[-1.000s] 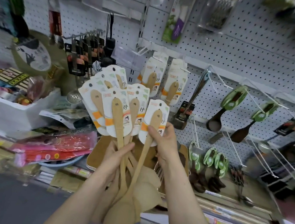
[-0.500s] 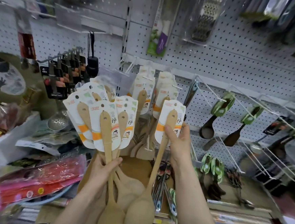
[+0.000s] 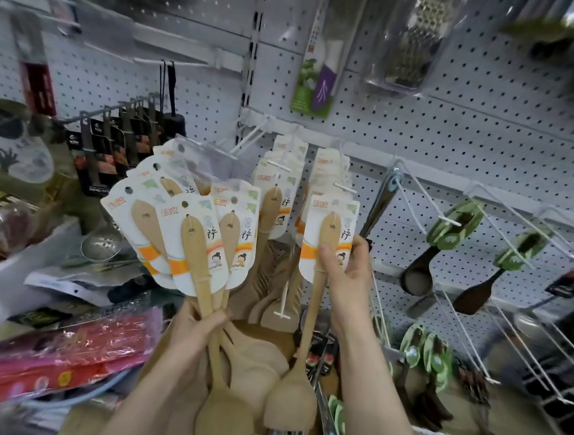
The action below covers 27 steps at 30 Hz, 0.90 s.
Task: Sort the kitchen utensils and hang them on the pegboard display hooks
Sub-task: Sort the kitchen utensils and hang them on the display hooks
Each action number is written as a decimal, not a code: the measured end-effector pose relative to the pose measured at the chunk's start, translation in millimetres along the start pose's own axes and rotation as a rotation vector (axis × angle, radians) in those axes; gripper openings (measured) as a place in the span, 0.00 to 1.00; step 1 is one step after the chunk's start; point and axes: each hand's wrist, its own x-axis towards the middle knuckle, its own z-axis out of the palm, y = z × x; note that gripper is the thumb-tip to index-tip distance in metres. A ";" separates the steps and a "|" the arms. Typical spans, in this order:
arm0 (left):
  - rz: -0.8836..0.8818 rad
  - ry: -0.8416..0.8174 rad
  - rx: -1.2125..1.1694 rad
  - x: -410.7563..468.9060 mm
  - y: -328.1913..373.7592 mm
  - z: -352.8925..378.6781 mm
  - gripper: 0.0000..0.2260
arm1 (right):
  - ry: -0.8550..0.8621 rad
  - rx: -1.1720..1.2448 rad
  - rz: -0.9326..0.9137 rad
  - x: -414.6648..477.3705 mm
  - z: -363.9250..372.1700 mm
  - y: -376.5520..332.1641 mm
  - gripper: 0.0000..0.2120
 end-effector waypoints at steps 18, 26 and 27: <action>-0.001 0.018 0.018 -17.8 -1.6 -28.0 0.23 | 0.040 -0.046 0.098 43.7 20.6 29.1 0.13; -0.021 0.011 0.033 -23.8 4.0 -35.3 0.21 | 0.316 -0.249 0.009 22.6 28.6 32.9 0.21; -0.032 0.017 0.036 -24.3 3.5 -35.3 0.21 | 0.338 -0.296 -0.030 11.8 33.0 32.9 0.19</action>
